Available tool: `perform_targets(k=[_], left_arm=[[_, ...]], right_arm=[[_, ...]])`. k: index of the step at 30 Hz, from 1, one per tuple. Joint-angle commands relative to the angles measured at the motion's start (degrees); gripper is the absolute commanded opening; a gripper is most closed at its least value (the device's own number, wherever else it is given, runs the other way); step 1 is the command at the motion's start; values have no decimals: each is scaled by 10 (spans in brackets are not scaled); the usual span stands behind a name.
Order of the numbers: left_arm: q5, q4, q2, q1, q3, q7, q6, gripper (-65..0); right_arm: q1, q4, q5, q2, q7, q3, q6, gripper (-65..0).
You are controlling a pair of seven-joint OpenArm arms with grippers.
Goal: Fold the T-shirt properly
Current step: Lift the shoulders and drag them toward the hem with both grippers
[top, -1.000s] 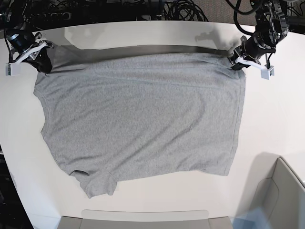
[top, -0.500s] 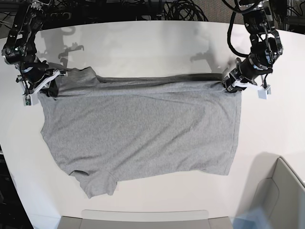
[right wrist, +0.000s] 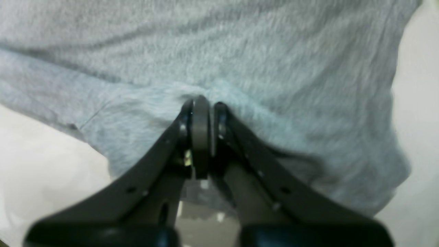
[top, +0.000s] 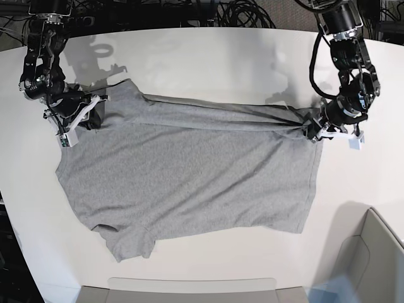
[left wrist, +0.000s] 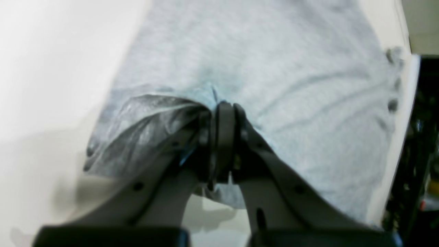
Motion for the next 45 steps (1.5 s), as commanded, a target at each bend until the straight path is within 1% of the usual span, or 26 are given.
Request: perform_targets(k=[1,4,6,8,13,18,19,22,25,27,30,32,34,36,38,39,41,42,45], left_arm=[[-10,8,-7,-16,-1,-8,-5,-650],[-10,2,-10,-33,-1,-8,-5,-650],[-10,-18,-25,-45,3,-7,-5,-650],[-10,-33,-29,-54,3,-7,-5,-650],[-10,-44,-30,-74,3,-7,-5,-650],[-10,-105,-30,-112,4,-7,-5,-650],[-10,-112,-30,-120,4,-7,-5,-650],[-10,-133,-30,-139,4,-7,-5,-650],[-10,-170,-30,-162,4,-8,-5,-650],[-10,-188,-30,-173,4,-8,-5,-650],[-10,-191,-30,-179,17,-13,-5,-650],[-10,-191,-40,-179,40,-14,-5,-650],[-10,-191,-45,-179,69,-14,-5,-650],[-10,-191,-45,-176,76,-14,-5,-638],[-10,-187,-45,-175,75,-14,-5,-561],[-10,-187,-45,-174,75,-14,-5,-533],[-10,-187,-45,-174,75,-11,-4,-511],[-11,-187,-45,-174,75,-10,-4,-510],[-11,-187,-45,-174,75,-9,-4,-509]], right_arm=[[11,9,7,10,15,4,-1,-650],[29,-3,7,13,16,6,-1,-650],[43,-17,7,23,15,3,-1,-650],[60,-35,7,23,15,3,0,-650],[103,-70,7,32,17,3,0,-650],[152,-118,7,32,18,1,0,-650],[162,-135,7,31,18,-2,0,-650],[191,-180,7,32,23,-40,0,-650],[209,-229,7,32,79,-80,0,-650],[220,-259,7,32,106,-95,-1,-650],[230,-286,7,32,124,-98,-1,-650],[236,-302,7,30,137,-98,-1,-650],[237,-307,7,32,141,-98,-1,-650],[237,-304,7,32,141,-97,-2,-650],[237,-303,7,33,141,-93,-2,-546],[236,-302,7,35,141,-93,0,-490],[234,-291,10,44,140,-98,0,-415],[234,-285,10,44,140,-98,0,-398],[234,-278,10,47,138,-98,0,-393]])
